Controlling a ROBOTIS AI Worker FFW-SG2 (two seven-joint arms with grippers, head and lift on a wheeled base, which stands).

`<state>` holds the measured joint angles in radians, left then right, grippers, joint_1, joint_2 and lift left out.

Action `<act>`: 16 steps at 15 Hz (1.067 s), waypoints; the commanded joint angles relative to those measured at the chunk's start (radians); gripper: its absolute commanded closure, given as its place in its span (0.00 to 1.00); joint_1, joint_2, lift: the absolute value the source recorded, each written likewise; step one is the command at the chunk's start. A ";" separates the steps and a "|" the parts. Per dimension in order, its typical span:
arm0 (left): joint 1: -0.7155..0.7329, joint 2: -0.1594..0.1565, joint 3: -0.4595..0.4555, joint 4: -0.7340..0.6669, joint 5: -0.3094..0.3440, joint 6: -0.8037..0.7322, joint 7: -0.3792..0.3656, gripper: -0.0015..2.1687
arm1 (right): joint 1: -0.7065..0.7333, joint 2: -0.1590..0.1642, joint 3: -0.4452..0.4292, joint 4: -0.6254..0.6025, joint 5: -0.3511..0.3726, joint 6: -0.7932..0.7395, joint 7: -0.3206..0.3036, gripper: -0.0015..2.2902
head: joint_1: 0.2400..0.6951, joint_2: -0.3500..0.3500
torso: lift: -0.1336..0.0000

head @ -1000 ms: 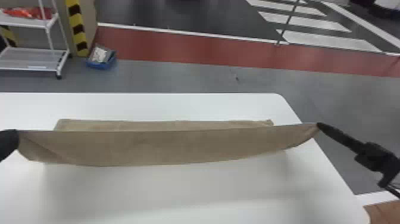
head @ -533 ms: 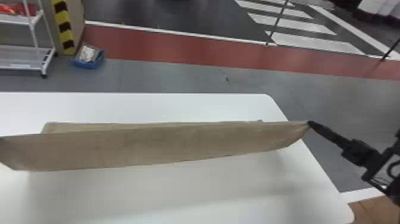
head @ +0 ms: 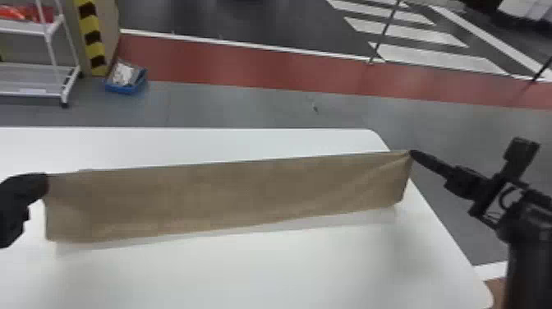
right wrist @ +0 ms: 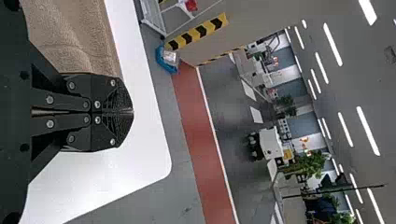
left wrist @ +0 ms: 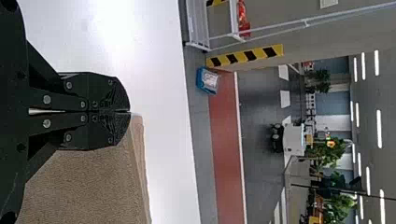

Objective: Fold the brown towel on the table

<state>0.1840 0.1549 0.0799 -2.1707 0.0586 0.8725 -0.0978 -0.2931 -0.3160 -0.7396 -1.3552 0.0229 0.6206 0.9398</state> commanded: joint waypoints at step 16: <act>-0.273 -0.002 -0.163 0.342 -0.072 -0.069 0.032 0.05 | -0.090 0.015 0.123 0.189 0.112 -0.232 -0.176 0.24 | 1.00 0.11 | 0.07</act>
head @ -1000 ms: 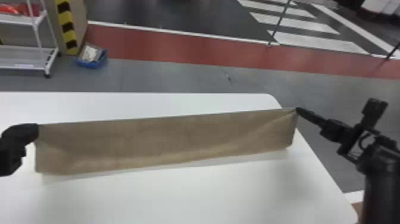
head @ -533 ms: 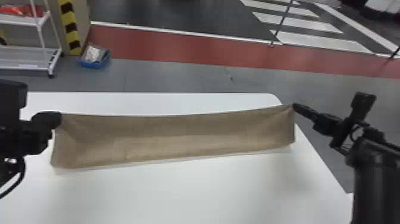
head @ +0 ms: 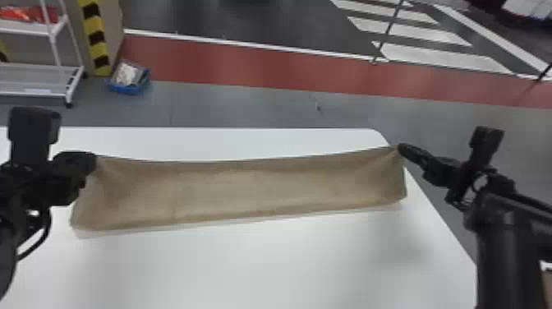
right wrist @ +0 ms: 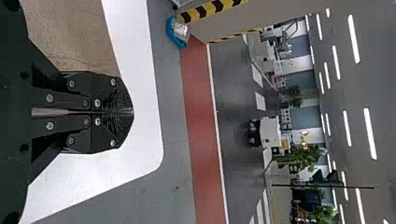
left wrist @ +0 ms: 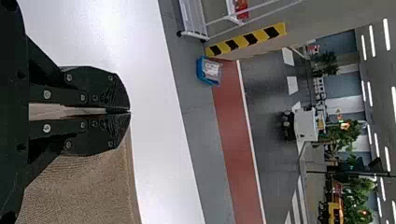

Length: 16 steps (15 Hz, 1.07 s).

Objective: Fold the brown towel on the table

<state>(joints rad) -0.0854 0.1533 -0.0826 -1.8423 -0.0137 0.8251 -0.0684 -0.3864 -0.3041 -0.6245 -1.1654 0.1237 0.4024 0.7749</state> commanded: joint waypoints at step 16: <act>0.038 0.003 0.230 -0.068 0.227 0.291 -0.125 0.11 | 0.012 -0.092 0.031 0.000 0.203 -0.066 0.211 0.13 | 1.00 0.13 | 0.07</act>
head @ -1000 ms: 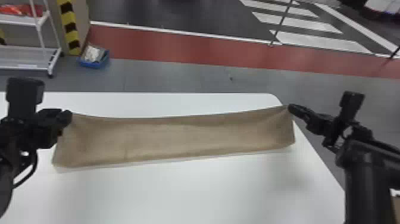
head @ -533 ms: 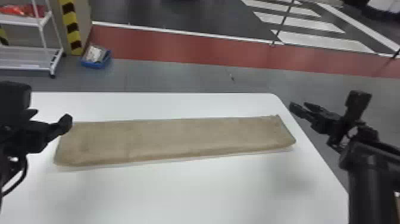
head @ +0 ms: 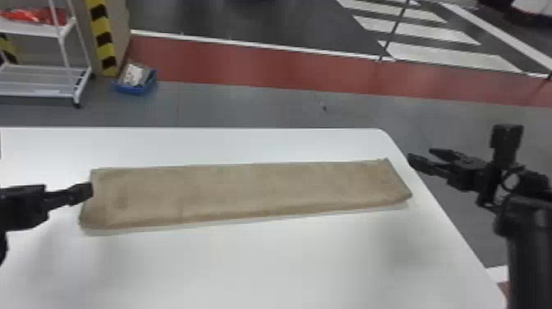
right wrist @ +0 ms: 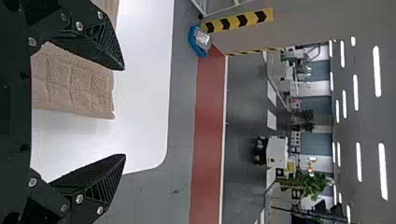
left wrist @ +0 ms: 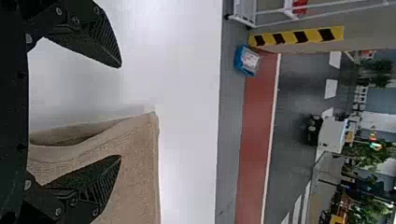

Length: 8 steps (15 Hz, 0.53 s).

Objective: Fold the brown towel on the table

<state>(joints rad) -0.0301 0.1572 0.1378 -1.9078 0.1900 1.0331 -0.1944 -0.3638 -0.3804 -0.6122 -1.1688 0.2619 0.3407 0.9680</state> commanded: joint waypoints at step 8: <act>-0.139 -0.004 -0.044 0.107 0.029 0.184 -0.005 0.11 | -0.201 -0.095 0.085 0.267 0.212 0.042 0.152 0.13 | 1.00 0.10 | 0.07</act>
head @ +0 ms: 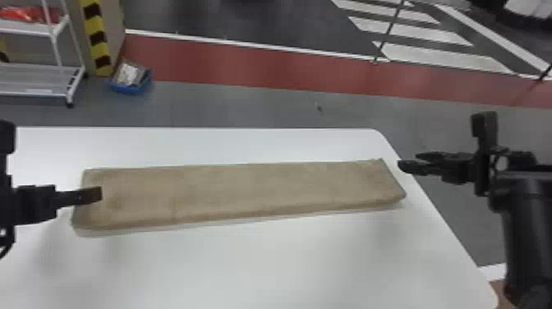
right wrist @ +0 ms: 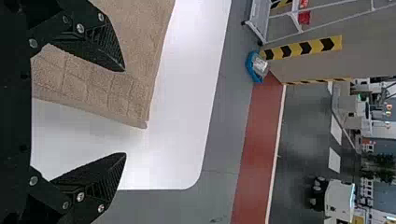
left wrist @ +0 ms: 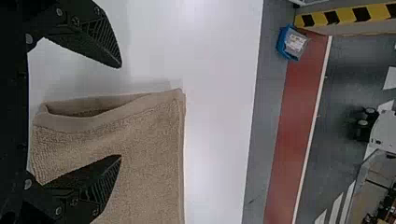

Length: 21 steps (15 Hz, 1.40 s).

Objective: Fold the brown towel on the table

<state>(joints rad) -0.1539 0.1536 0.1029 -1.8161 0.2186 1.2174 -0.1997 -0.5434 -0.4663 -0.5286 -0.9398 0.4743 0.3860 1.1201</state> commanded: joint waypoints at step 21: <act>-0.139 0.001 -0.069 0.139 -0.051 0.043 0.000 0.11 | -0.073 -0.041 0.125 0.177 0.099 -0.095 -0.051 0.13 | 1.00 0.09 | 0.07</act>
<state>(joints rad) -0.2885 0.1549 0.0323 -1.6767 0.1631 1.2538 -0.1993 -0.6170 -0.5081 -0.4035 -0.7624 0.5669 0.3055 1.0706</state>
